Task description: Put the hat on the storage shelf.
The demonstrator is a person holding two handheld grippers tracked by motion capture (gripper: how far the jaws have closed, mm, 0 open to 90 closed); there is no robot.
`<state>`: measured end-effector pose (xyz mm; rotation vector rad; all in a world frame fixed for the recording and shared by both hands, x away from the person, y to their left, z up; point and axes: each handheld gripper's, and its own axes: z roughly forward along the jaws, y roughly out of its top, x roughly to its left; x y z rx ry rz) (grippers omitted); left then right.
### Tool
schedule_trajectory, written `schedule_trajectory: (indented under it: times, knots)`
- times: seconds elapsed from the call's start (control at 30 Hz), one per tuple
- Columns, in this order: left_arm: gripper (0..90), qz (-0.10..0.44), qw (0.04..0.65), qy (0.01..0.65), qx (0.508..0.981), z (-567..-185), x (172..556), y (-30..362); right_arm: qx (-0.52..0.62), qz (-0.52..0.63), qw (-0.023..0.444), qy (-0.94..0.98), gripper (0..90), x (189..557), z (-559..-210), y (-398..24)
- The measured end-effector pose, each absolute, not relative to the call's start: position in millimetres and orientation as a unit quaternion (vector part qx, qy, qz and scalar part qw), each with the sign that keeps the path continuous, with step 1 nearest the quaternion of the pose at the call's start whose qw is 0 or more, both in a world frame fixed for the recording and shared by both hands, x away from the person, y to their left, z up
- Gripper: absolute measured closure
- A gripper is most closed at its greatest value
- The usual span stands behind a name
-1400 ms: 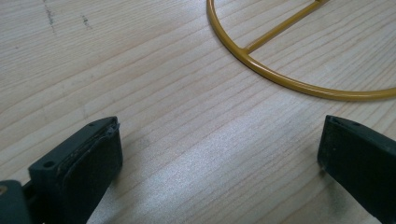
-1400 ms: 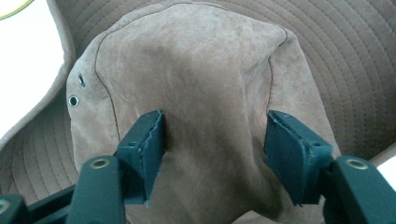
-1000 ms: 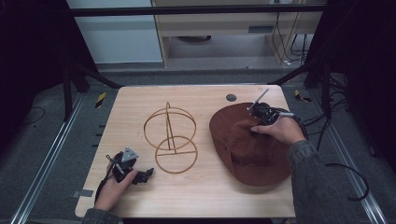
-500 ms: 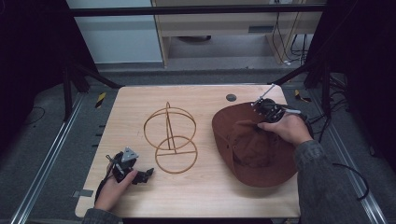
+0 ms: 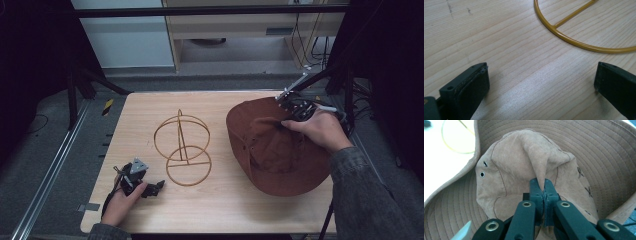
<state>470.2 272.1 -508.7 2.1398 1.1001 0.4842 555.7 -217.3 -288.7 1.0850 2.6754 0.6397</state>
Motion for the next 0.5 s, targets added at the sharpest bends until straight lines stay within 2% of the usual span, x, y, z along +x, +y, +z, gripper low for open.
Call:
schedule_trajectory:
  times: [0.5]
  knots:
    - [0.0, 0.185, 0.337, 0.422, 0.821, -508.7, 470.0, 272.0, 0.334, 0.274, 0.121, 0.894, 88.8, 536.1, -219.3, -200.0]
